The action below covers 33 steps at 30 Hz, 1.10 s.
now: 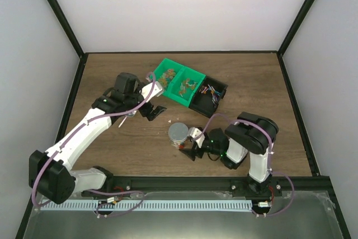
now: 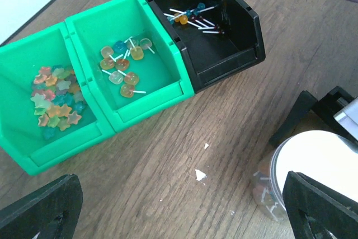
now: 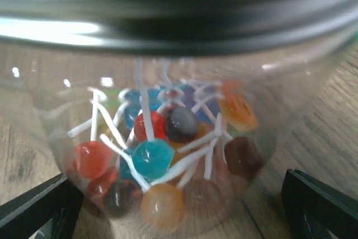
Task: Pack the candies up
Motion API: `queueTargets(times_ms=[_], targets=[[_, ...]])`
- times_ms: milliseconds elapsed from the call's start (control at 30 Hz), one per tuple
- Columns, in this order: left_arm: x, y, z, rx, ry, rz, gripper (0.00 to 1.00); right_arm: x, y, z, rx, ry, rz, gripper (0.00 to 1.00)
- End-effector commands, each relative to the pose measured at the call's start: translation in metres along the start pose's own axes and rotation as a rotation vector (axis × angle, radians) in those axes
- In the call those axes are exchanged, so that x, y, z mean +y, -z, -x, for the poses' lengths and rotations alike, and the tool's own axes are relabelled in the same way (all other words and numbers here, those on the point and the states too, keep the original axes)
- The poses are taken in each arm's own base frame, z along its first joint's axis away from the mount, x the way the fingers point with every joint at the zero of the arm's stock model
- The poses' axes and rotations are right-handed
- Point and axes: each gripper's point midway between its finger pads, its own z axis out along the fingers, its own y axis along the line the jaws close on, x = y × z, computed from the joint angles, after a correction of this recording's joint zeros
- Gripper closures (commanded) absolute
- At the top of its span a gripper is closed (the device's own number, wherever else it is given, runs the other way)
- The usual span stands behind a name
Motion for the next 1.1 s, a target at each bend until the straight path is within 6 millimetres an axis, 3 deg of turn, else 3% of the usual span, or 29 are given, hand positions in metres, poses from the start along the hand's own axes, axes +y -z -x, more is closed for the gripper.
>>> queueTargets(times_ms=[0, 433, 600, 767, 900, 1067], targets=[[-0.003, 0.006, -0.007, 0.018, -0.021, 0.004, 0.00, -0.009, -0.011, 0.021, -0.086, 0.117, -0.046, 0.00], [-0.019, 0.000, -0.026, 0.036, -0.013, -0.063, 0.00, 0.003, -0.012, 0.032, -0.186, 0.202, 0.017, 0.01], [-0.023, 0.002, -0.030, 0.041, -0.027, -0.071, 0.00, 0.006, -0.013, 0.036, -0.191, 0.157, 0.042, 0.00], [-0.030, 0.001, -0.040, 0.059, -0.059, -0.092, 0.00, 0.006, -0.014, 0.036, -0.187, 0.157, 0.040, 0.08], [-0.046, -0.001, -0.044, 0.060, -0.107, -0.143, 0.00, 0.009, -0.011, 0.039, -0.190, 0.143, 0.058, 0.09], [-0.079, -0.015, -0.051, 0.071, -0.183, -0.200, 0.00, 0.010, -0.011, 0.042, -0.191, 0.140, 0.064, 0.10]])
